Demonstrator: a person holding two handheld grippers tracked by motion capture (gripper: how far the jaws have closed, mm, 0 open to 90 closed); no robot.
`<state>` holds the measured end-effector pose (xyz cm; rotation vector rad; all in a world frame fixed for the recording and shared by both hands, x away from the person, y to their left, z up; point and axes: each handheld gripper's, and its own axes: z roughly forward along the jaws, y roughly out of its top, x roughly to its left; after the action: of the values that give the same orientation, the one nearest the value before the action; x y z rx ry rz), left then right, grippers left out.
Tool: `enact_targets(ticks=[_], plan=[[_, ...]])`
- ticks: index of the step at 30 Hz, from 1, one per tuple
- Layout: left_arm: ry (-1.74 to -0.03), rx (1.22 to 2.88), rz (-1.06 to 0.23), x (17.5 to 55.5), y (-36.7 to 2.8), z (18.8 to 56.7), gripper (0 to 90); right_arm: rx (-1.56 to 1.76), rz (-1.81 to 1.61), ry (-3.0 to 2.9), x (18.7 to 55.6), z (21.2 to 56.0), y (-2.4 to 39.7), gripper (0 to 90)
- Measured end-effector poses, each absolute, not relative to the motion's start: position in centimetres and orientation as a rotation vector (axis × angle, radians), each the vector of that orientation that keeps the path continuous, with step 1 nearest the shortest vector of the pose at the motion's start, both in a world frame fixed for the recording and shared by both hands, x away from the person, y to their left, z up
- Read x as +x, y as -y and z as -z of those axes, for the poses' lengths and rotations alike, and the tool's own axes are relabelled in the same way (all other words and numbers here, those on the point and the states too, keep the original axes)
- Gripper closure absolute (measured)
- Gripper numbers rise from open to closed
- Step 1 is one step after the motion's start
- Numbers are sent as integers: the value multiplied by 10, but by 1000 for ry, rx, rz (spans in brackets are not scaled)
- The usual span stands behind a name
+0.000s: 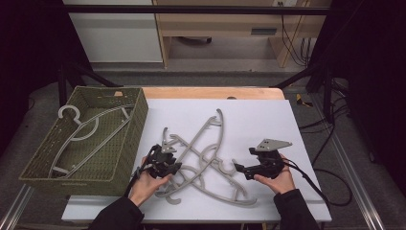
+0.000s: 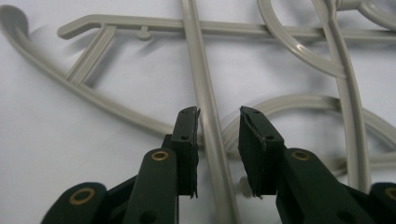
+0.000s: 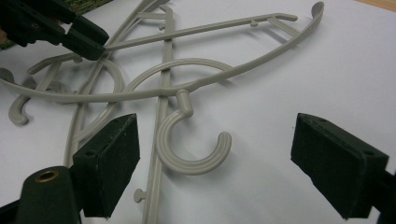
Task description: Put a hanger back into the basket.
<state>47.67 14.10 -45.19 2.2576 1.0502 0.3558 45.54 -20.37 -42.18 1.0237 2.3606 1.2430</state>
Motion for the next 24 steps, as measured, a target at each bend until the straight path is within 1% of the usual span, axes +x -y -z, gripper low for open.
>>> enact_targets(ticks=[2,5,6,9,11,16,18,24], plan=[[-1057,2262,-366,480,-138,455,698,1024,-1243,-2361,455,422,204,156],[-1097,2242,-378,482,-135,457,759,1025,-1245,-2361,455,422,203,156],[-1115,2235,-377,482,-135,457,767,1023,-1246,-2364,455,422,203,156],[-1175,2230,-441,481,-130,457,791,1019,-1242,-2366,455,422,202,157],[-1201,2212,-456,480,-129,456,803,1022,-1246,-2364,454,421,201,158],[-1223,2167,-447,466,-116,453,802,1026,-1269,-2360,450,418,198,165],[-1200,2167,-406,460,-110,453,796,1033,-1270,-2366,447,417,195,170],[-1135,2208,-377,446,-97,457,778,1071,-1275,-2391,440,420,185,184]])
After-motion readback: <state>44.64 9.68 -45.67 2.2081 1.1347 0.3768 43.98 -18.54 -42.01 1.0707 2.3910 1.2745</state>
